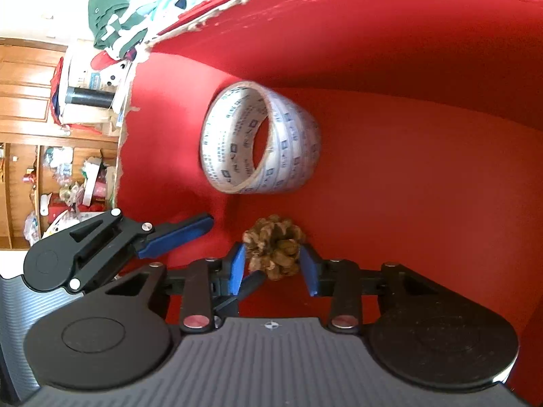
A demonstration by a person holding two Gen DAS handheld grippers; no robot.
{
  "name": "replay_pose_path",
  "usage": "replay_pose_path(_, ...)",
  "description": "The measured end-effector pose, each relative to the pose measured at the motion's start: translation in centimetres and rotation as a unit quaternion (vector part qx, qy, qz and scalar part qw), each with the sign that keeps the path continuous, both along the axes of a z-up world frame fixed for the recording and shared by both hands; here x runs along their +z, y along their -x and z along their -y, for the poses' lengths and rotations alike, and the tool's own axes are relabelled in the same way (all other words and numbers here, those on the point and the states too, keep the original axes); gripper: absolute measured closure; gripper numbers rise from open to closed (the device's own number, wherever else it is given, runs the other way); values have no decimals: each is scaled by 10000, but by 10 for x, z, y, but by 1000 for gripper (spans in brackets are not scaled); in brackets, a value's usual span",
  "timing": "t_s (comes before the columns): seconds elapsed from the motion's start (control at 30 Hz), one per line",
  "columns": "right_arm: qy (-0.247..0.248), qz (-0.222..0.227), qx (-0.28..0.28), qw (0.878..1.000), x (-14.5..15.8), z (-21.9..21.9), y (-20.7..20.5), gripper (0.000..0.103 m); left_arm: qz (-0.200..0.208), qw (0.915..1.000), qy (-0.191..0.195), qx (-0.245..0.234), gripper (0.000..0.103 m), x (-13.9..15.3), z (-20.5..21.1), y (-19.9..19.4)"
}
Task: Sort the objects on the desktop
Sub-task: 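Lower the pine cone onto the box floor and open the right gripper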
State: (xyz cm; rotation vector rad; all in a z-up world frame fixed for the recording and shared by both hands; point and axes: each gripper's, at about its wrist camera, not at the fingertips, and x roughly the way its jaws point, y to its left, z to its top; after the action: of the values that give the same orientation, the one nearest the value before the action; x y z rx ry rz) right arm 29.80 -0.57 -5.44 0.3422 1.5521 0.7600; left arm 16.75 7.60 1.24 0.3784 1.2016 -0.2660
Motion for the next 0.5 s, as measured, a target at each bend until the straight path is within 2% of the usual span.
replay_pose_path(0.1, 103, 40, -33, 9999, 0, -9, 3, 65, -5, 10000, -85, 14, 50, -3, 3, -3)
replay_pose_path(0.33, 36, -134, 61, 9999, -7, -38, 5, 79, -26, 9999, -154, 61, 51, -3, 2, -8)
replay_pose_path(0.5, 12, -100, 83, 9999, -6, -47, 5, 79, -5, 9997, -190, 150, 51, -4, -6, -7)
